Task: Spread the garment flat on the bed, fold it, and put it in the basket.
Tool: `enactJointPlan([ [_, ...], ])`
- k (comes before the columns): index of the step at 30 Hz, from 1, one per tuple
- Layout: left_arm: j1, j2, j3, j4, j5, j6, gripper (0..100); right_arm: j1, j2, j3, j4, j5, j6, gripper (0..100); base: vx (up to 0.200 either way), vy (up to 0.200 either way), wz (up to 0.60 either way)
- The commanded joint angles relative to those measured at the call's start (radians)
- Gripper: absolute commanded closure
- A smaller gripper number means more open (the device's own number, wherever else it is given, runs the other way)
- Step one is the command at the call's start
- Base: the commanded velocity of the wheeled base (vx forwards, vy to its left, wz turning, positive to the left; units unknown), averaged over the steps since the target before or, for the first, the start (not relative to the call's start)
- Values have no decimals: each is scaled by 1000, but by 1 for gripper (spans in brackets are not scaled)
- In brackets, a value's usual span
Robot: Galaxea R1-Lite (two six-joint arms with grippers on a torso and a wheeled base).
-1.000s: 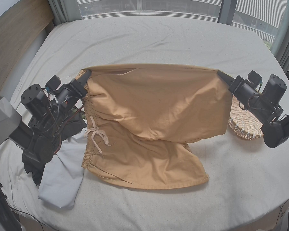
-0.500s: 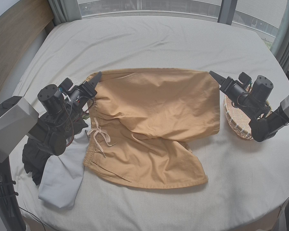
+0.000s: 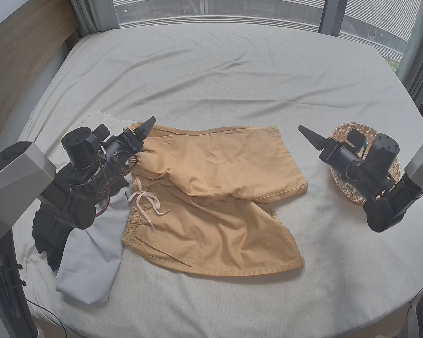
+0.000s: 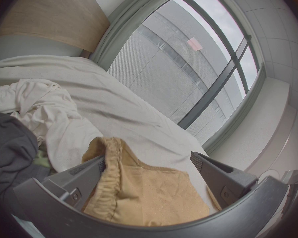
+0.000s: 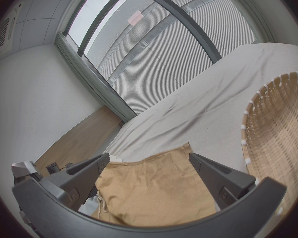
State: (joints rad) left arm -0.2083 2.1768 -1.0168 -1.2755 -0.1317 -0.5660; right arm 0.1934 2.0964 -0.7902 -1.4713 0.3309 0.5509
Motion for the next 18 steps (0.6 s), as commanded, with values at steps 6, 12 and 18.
enactJointPlan([
  [6,18,-221,264,33,11,66,0,17,-56,362,-70,8,-52,0,0,0,0],
  [12,-13,-290,455,4,6,69,0,47,-56,483,-70,10,-77,0,0,0,0],
  [18,-48,-252,570,-128,-65,69,0,86,-19,523,-70,8,-92,0,0,0,0],
])
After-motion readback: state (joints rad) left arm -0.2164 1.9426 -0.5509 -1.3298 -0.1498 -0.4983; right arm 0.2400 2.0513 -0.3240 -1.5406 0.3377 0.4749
